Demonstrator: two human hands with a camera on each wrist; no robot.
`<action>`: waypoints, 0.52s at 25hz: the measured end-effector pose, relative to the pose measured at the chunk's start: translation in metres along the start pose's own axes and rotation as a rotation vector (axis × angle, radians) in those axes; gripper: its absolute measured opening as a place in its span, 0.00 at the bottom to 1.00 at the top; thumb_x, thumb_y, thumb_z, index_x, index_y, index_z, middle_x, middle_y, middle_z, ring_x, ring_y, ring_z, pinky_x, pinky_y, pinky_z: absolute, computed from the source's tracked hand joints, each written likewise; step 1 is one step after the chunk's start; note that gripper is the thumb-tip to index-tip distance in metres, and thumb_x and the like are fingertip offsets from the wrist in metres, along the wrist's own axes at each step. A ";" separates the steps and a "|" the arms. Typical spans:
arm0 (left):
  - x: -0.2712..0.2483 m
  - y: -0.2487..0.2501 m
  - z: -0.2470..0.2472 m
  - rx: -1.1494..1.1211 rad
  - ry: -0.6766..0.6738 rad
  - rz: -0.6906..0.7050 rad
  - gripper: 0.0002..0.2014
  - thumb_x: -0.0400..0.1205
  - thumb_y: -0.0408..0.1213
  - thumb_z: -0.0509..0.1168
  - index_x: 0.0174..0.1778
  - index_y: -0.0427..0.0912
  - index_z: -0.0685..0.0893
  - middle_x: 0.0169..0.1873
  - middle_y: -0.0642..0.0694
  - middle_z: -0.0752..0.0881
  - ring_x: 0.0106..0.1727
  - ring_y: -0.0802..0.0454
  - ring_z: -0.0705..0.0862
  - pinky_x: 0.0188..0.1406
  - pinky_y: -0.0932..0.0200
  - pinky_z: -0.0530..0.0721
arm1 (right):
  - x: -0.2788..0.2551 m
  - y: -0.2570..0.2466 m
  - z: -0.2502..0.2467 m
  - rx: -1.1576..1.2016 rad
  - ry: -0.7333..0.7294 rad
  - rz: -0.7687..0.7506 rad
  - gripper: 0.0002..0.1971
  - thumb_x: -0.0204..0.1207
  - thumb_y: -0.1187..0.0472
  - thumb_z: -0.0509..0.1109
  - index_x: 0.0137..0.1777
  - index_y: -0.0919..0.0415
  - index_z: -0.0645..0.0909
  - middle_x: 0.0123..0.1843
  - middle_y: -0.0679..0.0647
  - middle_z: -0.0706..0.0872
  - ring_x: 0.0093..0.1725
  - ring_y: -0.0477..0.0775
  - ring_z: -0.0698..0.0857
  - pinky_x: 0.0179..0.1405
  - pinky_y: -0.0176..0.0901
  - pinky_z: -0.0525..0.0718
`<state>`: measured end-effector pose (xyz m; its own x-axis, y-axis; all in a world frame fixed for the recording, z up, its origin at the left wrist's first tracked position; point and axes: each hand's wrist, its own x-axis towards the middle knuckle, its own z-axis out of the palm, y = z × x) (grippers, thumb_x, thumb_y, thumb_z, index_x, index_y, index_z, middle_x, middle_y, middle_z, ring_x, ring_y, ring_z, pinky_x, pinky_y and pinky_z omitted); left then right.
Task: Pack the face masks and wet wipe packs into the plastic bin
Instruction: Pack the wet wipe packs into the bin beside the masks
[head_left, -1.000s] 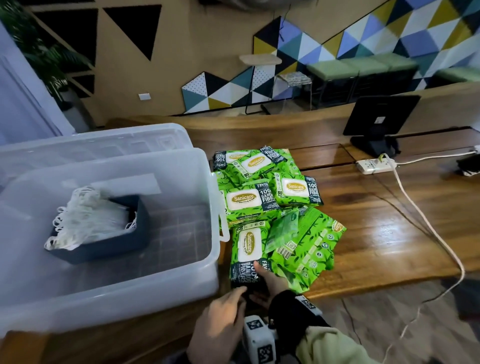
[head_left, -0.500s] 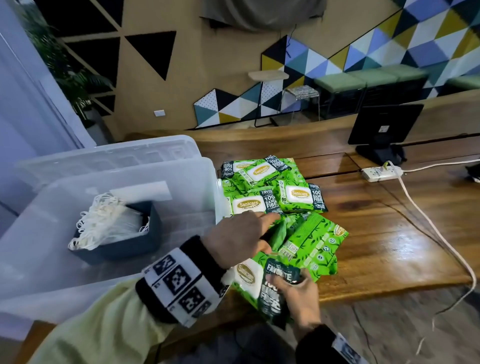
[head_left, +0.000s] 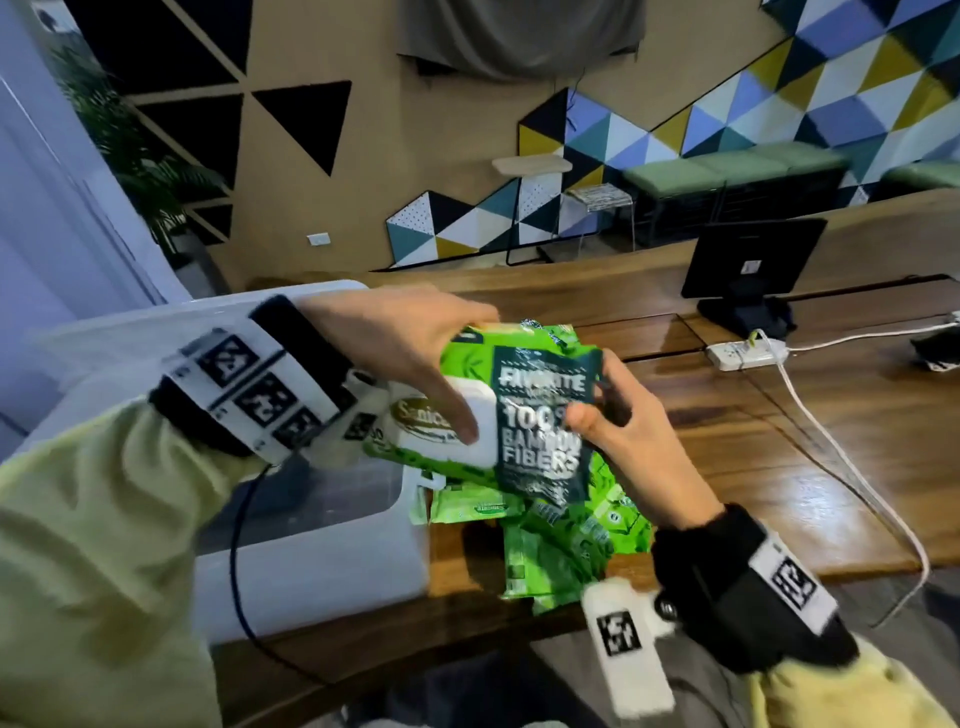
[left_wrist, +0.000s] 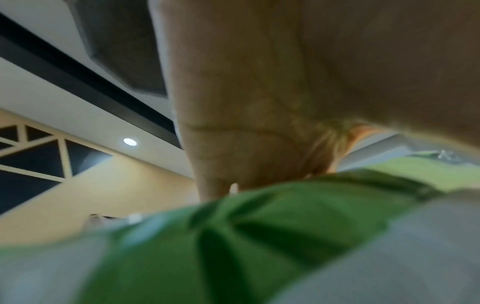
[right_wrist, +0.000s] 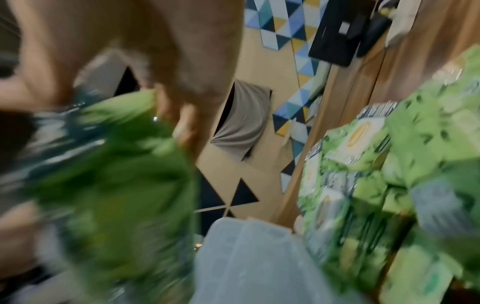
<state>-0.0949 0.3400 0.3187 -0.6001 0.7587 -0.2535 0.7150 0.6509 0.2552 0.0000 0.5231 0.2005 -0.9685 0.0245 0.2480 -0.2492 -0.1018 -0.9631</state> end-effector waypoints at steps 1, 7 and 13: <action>-0.005 -0.010 -0.006 0.008 0.026 -0.034 0.29 0.58 0.57 0.80 0.50 0.62 0.73 0.42 0.68 0.82 0.45 0.71 0.80 0.36 0.75 0.74 | 0.007 0.012 -0.008 -0.002 -0.056 0.038 0.21 0.69 0.45 0.74 0.57 0.55 0.78 0.53 0.50 0.87 0.53 0.45 0.85 0.51 0.36 0.83; -0.015 -0.118 -0.012 -0.043 0.189 -0.344 0.48 0.54 0.62 0.78 0.71 0.52 0.74 0.52 0.54 0.86 0.48 0.58 0.85 0.55 0.62 0.81 | -0.013 0.144 -0.040 -0.743 -0.412 0.125 0.29 0.74 0.69 0.58 0.65 0.33 0.68 0.63 0.40 0.80 0.65 0.42 0.80 0.70 0.38 0.74; 0.003 -0.198 0.016 0.089 0.139 -0.614 0.50 0.53 0.66 0.77 0.69 0.44 0.76 0.62 0.42 0.85 0.60 0.44 0.83 0.64 0.52 0.79 | -0.053 0.185 -0.053 -1.533 -0.604 -0.108 0.55 0.41 0.60 0.70 0.78 0.62 0.63 0.80 0.58 0.66 0.79 0.56 0.61 0.75 0.47 0.59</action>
<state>-0.2320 0.2128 0.2522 -0.9469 0.2485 -0.2038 0.2494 0.9682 0.0219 0.0049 0.5559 0.0042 -0.8984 -0.4378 -0.0349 -0.4360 0.8986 -0.0491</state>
